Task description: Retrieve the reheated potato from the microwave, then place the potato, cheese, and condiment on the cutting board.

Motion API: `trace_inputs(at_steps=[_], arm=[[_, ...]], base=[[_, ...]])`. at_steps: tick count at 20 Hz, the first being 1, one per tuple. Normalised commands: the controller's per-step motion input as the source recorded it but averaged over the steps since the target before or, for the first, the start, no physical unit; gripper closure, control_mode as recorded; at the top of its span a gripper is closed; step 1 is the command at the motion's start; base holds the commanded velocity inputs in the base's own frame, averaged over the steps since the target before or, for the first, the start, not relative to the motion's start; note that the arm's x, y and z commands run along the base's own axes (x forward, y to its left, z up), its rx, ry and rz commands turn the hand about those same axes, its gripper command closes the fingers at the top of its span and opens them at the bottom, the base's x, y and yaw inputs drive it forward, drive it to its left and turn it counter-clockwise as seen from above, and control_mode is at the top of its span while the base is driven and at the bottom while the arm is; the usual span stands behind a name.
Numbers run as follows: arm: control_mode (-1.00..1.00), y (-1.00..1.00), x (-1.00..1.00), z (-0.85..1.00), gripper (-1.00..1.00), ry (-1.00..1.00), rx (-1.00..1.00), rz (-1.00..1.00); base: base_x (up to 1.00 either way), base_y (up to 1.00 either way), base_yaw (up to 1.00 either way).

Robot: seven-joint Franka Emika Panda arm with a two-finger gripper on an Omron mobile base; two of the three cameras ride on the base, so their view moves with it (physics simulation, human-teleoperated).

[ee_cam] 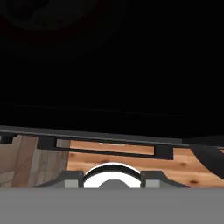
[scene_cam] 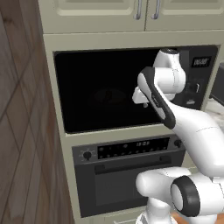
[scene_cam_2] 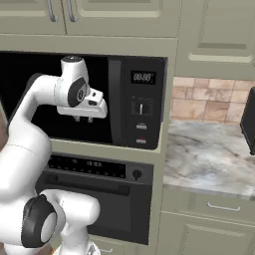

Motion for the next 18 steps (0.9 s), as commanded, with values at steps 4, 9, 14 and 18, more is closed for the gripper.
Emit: trace_inputs(at_steps=[4,9,14,18], arm=[[-1.0,-0.01,-0.11,0.0,-1.0,-0.02,0.0,0.0],[-1.0,-0.16,-0.46,0.0,-1.0,-0.28,0.01,0.0],[-1.0,-0.35,-0.4,0.15,-1.0,-0.45,0.0,-0.01],[-1.0,-0.37,-0.31,0.33,-1.0,-0.41,0.0,-0.04]], base=[[0.0,0.0,0.0],[0.0,0.0,0.0],[0.0,0.0,0.0],[0.0,0.0,0.0]])
